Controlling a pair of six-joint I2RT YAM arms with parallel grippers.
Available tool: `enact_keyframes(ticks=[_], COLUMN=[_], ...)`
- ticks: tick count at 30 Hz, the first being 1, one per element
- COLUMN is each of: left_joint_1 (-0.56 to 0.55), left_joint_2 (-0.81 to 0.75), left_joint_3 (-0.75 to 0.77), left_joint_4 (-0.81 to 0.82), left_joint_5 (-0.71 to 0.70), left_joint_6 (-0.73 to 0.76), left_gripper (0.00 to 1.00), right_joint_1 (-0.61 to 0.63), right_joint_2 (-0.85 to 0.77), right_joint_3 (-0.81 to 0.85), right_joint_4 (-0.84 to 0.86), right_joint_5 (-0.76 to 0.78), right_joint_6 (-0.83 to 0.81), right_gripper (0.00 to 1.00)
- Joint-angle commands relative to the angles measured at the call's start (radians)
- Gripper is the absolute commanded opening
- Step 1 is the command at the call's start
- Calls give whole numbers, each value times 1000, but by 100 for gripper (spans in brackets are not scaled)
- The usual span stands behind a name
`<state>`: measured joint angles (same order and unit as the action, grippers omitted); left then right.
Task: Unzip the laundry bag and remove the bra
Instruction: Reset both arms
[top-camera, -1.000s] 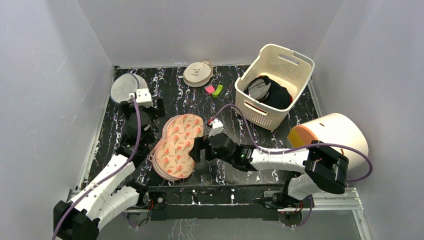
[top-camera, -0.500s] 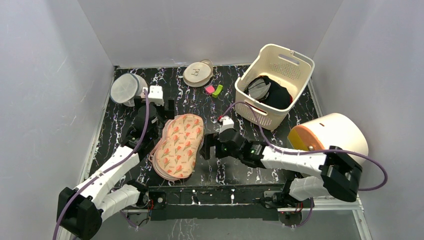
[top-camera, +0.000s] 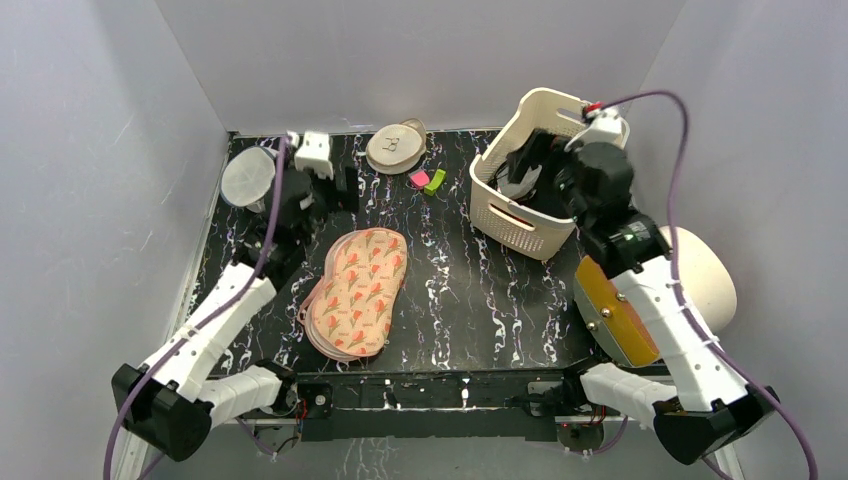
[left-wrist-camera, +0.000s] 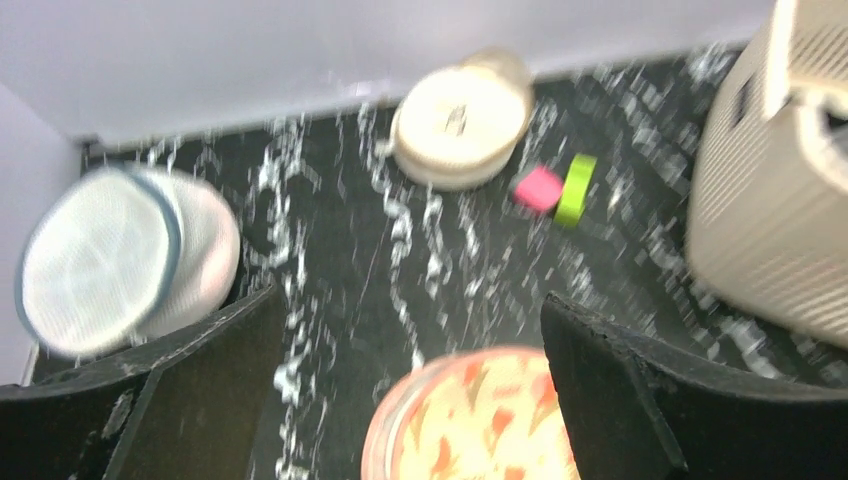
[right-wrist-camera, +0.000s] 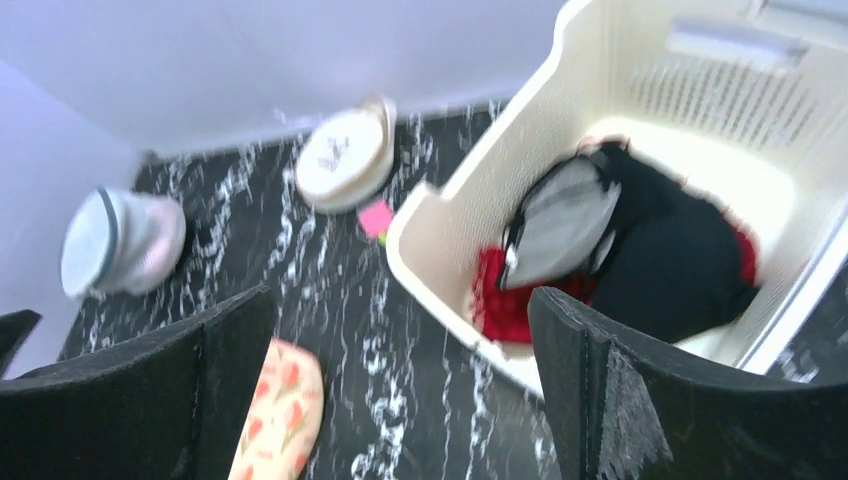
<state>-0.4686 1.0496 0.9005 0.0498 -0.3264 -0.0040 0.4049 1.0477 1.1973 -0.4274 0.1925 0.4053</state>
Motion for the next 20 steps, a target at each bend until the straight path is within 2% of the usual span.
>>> enact_keyframes(ticks=[1,5,8,12,16,20], left_joint_1=[-1,-1,-1,-1,-1,-1], left_joint_2=[42,89,107,92,49,35], left_joint_3=[369,628,730,752,712,695], left_joint_4=[-185,-276,-309,-307,-279,-277], left_joint_5=[78,151,158,156,120,102], left_joint_6=[-50,-58,-72,-87,-102,-120], left_gripper=[98,98,98,98,98,98], right_joint_1=[-29,-28,-28,-28,-28,-28], right_joint_2=[12,-6,-36,-65,-94,-118], right_joint_3=[257,376,398,387,360,322], right_joint_4=[-93,-82,-58,-50,-37,-28], right_joint_5=[67,84,101,145,212,156], right_joint_6=[-158,-204,-226,-270,-271,-294], right_gripper=[98,98,98,98,98,98])
